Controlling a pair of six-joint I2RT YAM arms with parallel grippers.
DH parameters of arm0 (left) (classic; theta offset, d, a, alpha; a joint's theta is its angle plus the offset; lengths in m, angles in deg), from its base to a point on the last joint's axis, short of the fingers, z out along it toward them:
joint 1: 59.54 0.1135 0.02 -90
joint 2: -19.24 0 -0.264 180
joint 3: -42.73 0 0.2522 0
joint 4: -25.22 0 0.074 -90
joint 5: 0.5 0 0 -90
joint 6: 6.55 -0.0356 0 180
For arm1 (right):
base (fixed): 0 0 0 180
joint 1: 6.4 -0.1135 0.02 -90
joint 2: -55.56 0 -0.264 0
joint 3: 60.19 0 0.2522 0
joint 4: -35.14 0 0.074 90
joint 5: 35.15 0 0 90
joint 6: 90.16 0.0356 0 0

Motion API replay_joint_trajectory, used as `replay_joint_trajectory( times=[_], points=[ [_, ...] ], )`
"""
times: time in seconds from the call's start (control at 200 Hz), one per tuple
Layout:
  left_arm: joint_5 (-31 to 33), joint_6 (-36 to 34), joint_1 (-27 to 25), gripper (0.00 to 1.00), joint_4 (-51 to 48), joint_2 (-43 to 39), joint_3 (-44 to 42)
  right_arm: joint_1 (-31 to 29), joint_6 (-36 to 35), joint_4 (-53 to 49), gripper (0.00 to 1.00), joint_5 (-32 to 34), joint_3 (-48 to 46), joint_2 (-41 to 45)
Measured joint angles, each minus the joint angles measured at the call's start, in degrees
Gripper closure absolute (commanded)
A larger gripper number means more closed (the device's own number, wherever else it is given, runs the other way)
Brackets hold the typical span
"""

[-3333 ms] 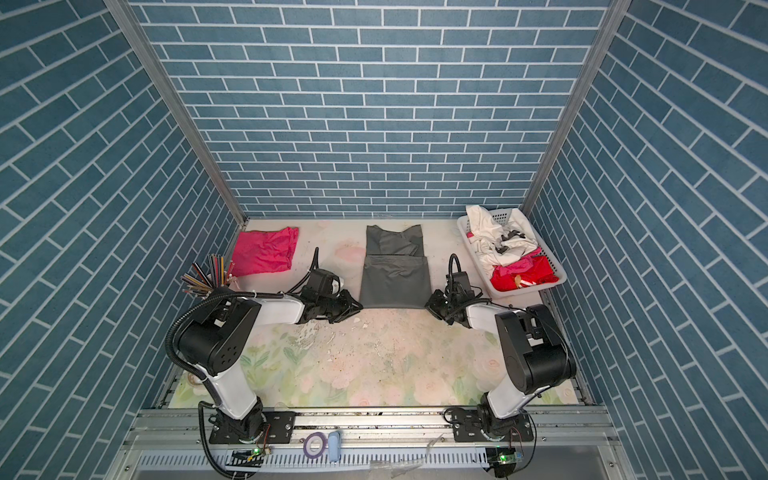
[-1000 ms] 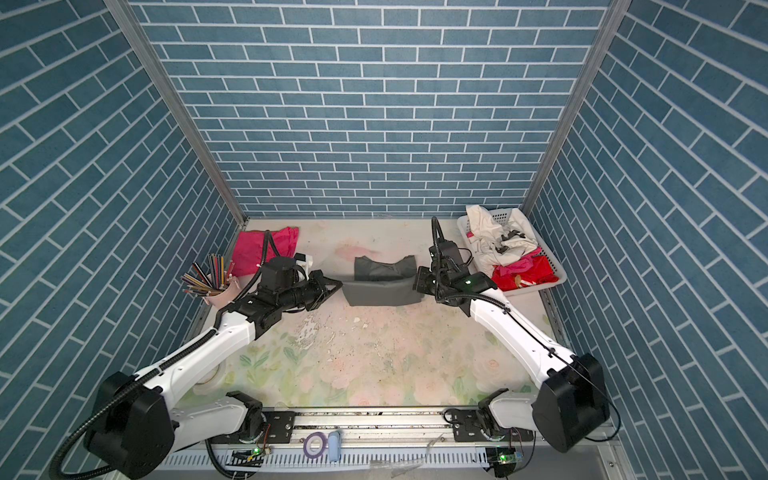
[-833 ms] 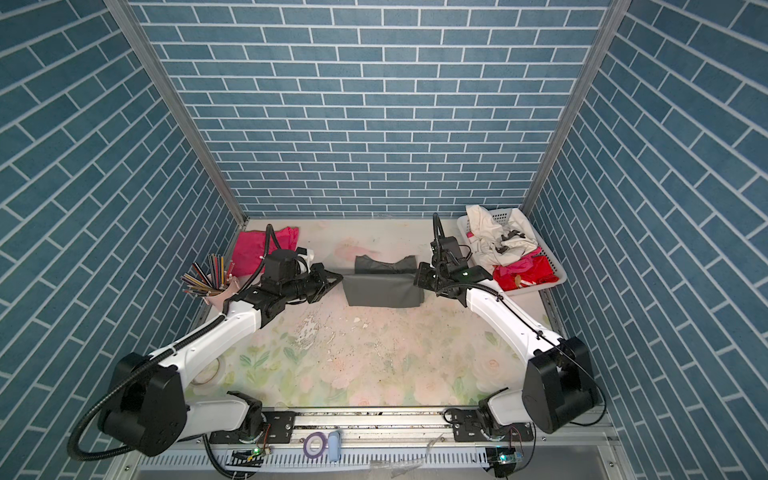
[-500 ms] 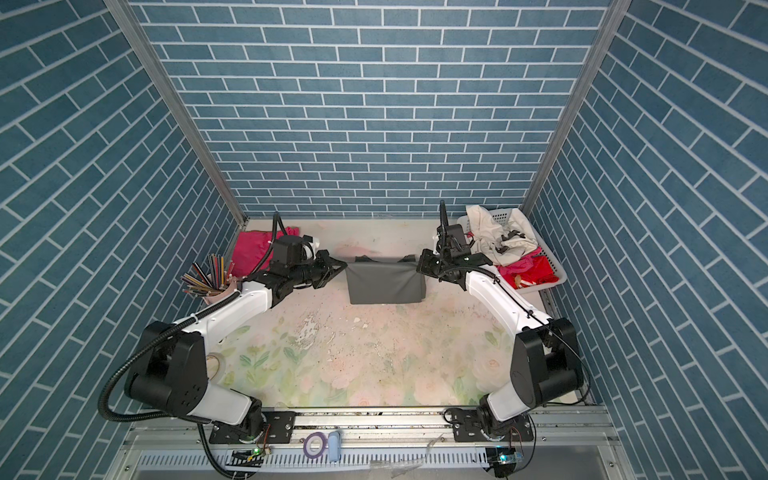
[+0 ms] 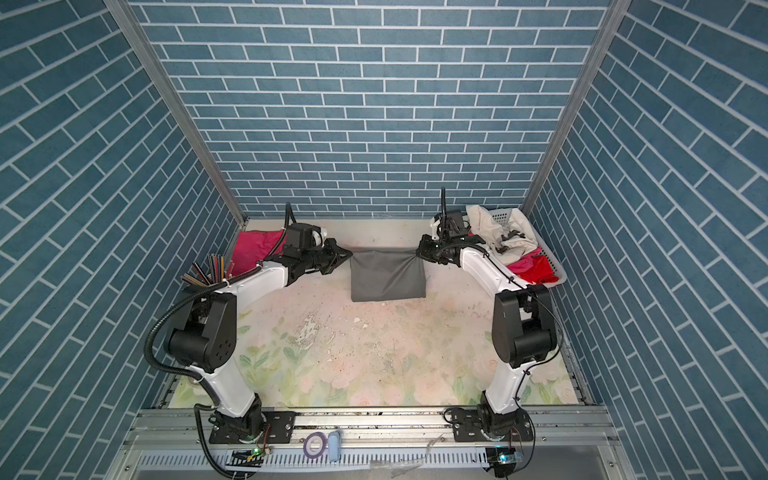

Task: Fold and stack the t-shirts

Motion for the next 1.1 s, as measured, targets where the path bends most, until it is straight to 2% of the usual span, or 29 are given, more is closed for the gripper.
replay_joint_trajectory(
  times=[0.27, 0.48, 0.875, 1.095],
  points=[
    [-1.05, -0.11, 0.9, 1.0, 0.63, 6.71, 6.71, 1.6, -0.17, 0.79, 1.0, -2.25, 3.37, -4.74],
    [-1.38, -0.15, 1.2, 1.0, 0.96, 9.77, 7.23, 2.36, -0.17, 1.38, 1.0, -3.93, 5.05, -8.26],
    [-1.68, -0.15, 1.77, 1.0, 1.14, 10.8, 9.11, 3.1, -0.15, 3.21, 1.0, -7.04, 7.43, -11.1],
    [-1.68, 0.0, 2.34, 1.0, 2.08, 14.97, 11.58, 3.65, -0.09, 3.91, 1.0, -8.68, 10.82, -15.08]
  ],
)
